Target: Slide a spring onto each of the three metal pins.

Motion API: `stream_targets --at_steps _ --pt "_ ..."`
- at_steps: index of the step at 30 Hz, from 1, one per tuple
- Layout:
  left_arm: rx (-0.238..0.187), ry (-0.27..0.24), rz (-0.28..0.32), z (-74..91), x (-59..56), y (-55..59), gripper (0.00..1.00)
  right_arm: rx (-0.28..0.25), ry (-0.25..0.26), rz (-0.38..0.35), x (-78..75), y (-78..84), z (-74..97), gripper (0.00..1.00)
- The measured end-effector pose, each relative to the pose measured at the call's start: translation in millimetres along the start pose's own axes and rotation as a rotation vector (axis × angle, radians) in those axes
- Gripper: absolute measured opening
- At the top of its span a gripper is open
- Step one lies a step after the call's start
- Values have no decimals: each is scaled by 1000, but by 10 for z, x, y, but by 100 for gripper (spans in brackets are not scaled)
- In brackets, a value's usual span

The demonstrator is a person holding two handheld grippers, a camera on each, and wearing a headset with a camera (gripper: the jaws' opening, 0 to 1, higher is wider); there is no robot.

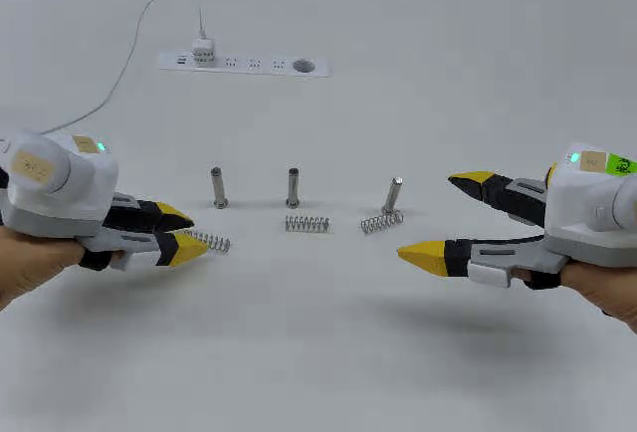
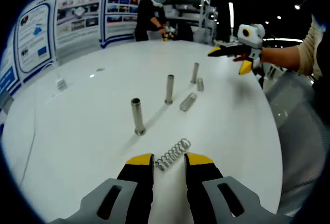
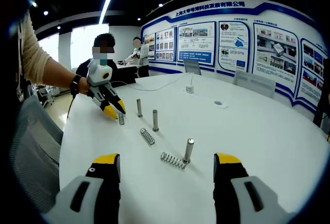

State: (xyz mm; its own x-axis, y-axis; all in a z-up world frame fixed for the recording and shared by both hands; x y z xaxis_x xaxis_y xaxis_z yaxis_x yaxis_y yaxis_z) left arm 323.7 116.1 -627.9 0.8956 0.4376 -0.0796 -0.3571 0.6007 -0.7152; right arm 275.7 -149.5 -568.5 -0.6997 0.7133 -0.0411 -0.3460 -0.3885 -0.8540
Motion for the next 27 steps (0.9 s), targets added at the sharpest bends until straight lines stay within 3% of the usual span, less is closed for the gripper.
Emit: stream_targets --at_steps 8,19,27 --pt "5 -8 -15 8 -5 35 20 -1 0 -1 6 -2 -13 75" --pt "10 -9 -29 42 -131 96 16 -2 -8 0 28 -17 -24 75" --pt "15 -29 -48 38 -143 137 14 -2 -14 7 62 -35 -36 74"
Point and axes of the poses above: the centre of the closed fingertips' face, and the gripper's own axes: z roughly backward along the fingers, x roughly to its left, y roughly out of its underside, the point moved 3 cm from there along z, roughly backward along the fingers, and after that the axes turned 7 degrees about x, right-handed, at the moved point
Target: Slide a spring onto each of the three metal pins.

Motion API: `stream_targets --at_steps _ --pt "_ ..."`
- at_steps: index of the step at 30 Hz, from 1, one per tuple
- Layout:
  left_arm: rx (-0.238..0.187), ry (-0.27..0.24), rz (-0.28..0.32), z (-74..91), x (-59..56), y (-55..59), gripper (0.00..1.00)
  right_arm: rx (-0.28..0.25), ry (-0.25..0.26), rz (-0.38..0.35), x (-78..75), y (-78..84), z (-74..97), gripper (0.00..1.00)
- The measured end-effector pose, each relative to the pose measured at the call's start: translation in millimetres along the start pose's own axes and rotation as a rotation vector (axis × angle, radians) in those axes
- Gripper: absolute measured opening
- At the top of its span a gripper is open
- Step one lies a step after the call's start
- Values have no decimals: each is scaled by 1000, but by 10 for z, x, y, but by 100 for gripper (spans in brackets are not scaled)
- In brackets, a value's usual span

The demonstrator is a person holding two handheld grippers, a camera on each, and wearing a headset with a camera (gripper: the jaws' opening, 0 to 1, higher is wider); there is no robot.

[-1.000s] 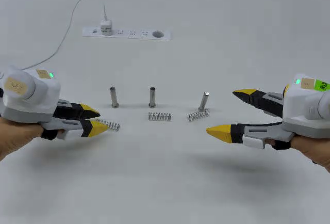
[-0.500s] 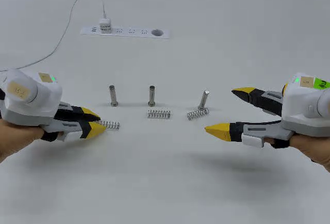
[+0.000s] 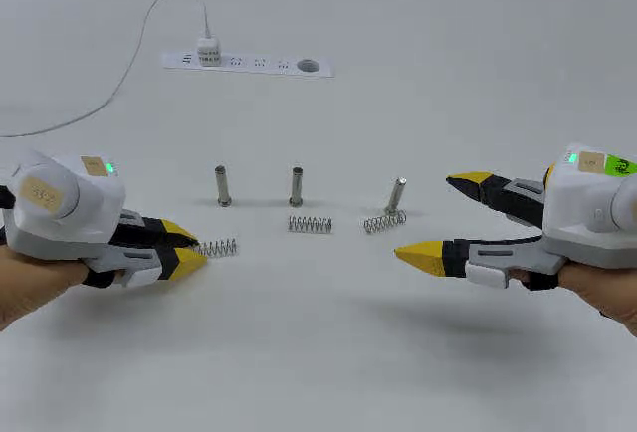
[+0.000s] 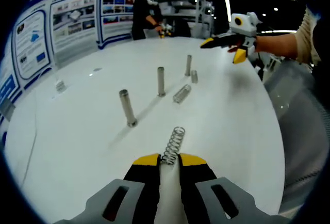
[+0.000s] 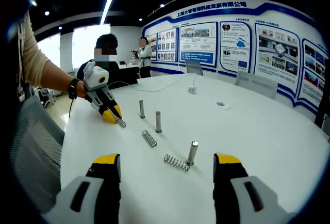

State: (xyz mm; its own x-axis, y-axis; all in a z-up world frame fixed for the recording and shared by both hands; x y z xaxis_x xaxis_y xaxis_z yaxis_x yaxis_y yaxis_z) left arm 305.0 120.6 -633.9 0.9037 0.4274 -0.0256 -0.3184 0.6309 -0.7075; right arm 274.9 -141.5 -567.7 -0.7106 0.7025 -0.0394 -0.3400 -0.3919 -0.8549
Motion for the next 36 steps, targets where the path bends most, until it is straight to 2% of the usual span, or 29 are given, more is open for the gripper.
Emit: stream_targets --at_steps 5,11,16,21,27,36 --pt "-4 -15 -21 10 10 0 12 2 -4 3 13 -5 -5 74" --pt "-5 -11 -16 16 9 -14 11 1 -13 9 46 -19 -17 74" --pt "-27 -15 -7 55 17 -89 10 -3 -21 20 68 -49 -22 73" --pt "-35 -2 -26 57 -63 -173 10 3 -36 23 108 -68 -41 66" --pt "-51 23 -72 35 -204 -326 10 12 -78 41 214 -77 -75 58" --pt "-71 53 -117 -6 -358 -507 10 21 -144 76 399 -137 -147 49"
Point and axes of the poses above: the centre of the closed fingertips' face, and the gripper's own axes: z roughly backward along the fingers, x roughly to its left, y roughly out of its underside, the point moved 3 cm from there along z, roughly backward along the fingers, and after that the axes turned 7 degrees about x, right-handed, at the moved point
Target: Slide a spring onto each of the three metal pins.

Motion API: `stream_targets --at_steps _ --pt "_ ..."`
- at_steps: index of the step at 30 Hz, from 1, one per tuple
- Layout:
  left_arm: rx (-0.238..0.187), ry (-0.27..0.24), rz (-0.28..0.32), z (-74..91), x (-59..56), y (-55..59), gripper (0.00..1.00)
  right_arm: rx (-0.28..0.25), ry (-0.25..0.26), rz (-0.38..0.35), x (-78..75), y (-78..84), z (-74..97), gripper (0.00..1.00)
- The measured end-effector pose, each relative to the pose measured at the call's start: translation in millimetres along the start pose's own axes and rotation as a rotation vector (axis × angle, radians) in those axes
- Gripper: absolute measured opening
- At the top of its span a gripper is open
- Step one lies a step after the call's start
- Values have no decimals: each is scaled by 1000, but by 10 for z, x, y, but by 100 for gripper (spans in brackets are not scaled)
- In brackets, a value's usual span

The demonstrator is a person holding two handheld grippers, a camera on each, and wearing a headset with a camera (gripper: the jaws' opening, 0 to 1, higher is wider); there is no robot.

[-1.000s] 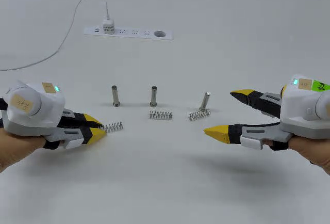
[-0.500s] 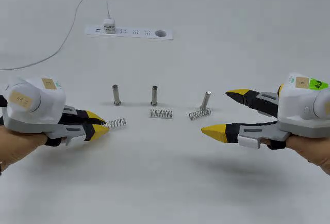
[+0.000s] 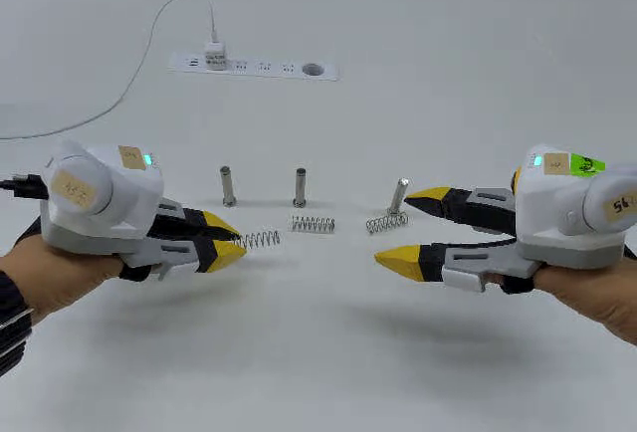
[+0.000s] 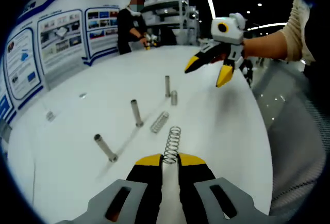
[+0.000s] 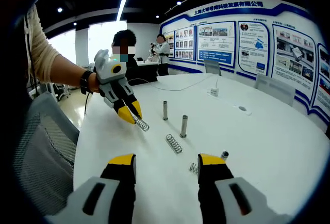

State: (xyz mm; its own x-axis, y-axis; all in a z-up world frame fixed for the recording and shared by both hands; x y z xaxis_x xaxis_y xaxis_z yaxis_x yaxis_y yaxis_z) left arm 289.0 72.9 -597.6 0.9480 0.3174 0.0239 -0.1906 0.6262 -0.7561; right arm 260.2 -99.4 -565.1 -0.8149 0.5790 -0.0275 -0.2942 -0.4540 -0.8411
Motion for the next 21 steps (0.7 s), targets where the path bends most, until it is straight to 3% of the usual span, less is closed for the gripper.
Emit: stream_targets --at_steps 21 --pt "-8 88 -122 -128 -384 -278 10 47 -151 117 401 -99 -313 31"
Point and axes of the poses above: the centre of the closed fingertips' face, and the gripper's own axes: z roughly backward along the fingers, x roughly to its left, y roughly out of its underside, the point moved 3 cm from there along z, roughly backward along the fingers, and after that the axes turned 7 degrees about x, right-handed, at the moved point
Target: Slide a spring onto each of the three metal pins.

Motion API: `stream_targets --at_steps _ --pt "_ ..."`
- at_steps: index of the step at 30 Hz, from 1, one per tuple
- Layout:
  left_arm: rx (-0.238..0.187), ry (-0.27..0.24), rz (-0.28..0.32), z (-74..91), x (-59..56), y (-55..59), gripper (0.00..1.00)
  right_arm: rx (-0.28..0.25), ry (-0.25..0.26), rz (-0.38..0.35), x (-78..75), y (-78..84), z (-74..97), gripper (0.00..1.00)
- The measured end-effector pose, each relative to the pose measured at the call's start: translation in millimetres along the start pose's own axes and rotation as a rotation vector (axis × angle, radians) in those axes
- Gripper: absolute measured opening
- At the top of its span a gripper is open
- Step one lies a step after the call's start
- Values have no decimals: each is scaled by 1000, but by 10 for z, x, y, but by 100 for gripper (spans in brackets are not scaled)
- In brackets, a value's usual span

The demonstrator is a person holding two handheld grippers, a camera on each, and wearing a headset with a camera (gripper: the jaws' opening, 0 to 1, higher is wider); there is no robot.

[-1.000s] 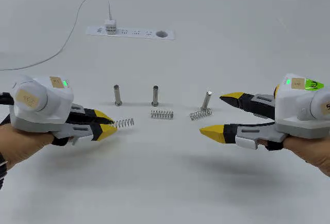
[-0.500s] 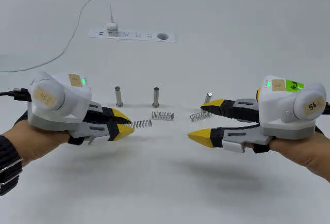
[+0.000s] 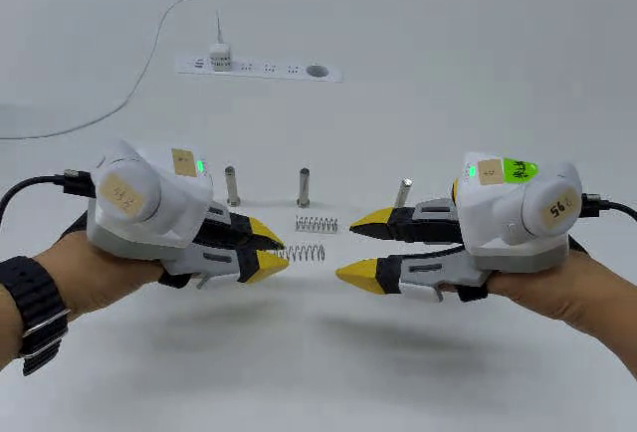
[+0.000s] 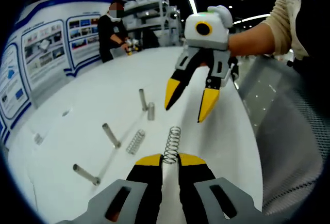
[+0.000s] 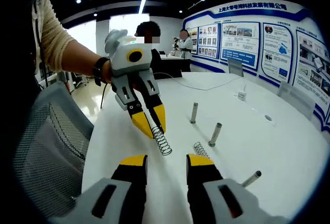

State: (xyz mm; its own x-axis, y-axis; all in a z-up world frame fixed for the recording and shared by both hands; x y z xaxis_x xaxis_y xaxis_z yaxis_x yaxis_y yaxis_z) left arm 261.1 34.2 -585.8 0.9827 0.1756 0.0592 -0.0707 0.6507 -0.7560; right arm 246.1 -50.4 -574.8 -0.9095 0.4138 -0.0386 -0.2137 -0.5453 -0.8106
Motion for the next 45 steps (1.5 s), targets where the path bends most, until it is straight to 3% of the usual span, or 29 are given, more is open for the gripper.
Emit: stream_targets --at_steps 10,22,45 --pt "2 44 -41 -68 -127 -89 10 51 -48 44 121 52 -90 23" --pt "-8 71 -57 -60 -188 -166 10 78 -43 78 124 96 -94 13" --pt "-242 84 124 50 -157 -580 9 45 -22 63 83 38 -100 12"
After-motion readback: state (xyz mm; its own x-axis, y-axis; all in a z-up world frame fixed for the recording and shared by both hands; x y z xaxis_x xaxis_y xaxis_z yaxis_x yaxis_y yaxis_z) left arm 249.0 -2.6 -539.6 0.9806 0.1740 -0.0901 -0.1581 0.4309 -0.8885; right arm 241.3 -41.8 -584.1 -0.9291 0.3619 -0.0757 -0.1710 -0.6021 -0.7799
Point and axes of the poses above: the centre of the closed fingertips' face, and the gripper's own axes: z roughly backward along the fingers, x roughly to its left, y roughly out of its underside, the point moved 3 cm from there along z, roughly backward along the fingers, and after that the axes turned 7 degrees about x, right-handed, at the moved point
